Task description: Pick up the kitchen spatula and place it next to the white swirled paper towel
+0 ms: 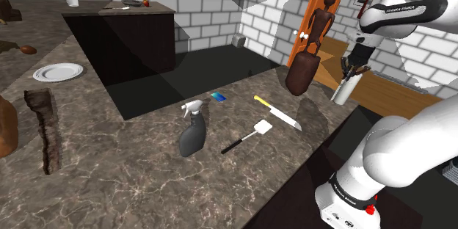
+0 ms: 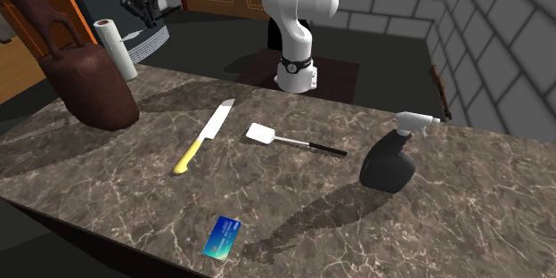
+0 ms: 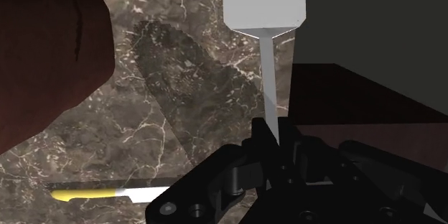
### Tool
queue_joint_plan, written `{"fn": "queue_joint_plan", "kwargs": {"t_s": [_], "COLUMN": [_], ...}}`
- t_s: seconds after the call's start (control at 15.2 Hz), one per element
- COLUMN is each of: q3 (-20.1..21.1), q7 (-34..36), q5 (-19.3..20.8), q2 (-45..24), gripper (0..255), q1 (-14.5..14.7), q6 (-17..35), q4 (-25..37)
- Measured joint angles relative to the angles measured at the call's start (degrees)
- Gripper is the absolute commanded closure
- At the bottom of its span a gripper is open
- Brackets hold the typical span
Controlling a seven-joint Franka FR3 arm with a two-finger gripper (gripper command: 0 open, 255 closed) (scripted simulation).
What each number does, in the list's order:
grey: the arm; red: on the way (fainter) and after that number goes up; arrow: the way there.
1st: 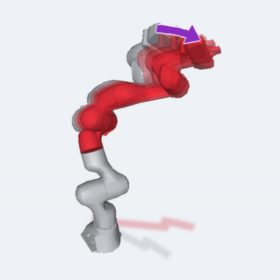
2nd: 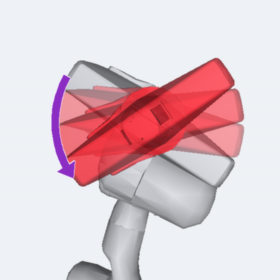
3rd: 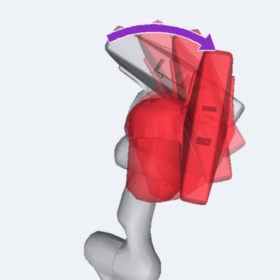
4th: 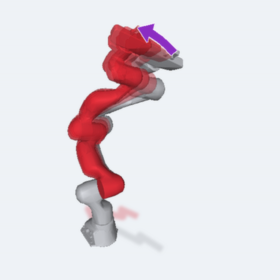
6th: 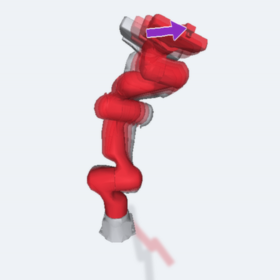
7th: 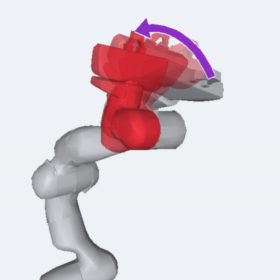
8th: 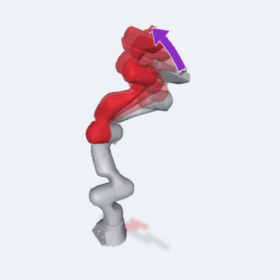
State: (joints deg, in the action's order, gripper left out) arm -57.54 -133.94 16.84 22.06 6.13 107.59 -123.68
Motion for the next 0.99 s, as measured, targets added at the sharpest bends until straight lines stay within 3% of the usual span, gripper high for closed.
{"fn": "queue_joint_plan", "kwargs": {"t_s": [0.99], "q3": [-6.91], "q7": [-2.79], "q5": [-2.20], "q2": [-5.57], "gripper": [255], "q1": [3.10], "q6": [12.43], "q4": [-7.70]}}
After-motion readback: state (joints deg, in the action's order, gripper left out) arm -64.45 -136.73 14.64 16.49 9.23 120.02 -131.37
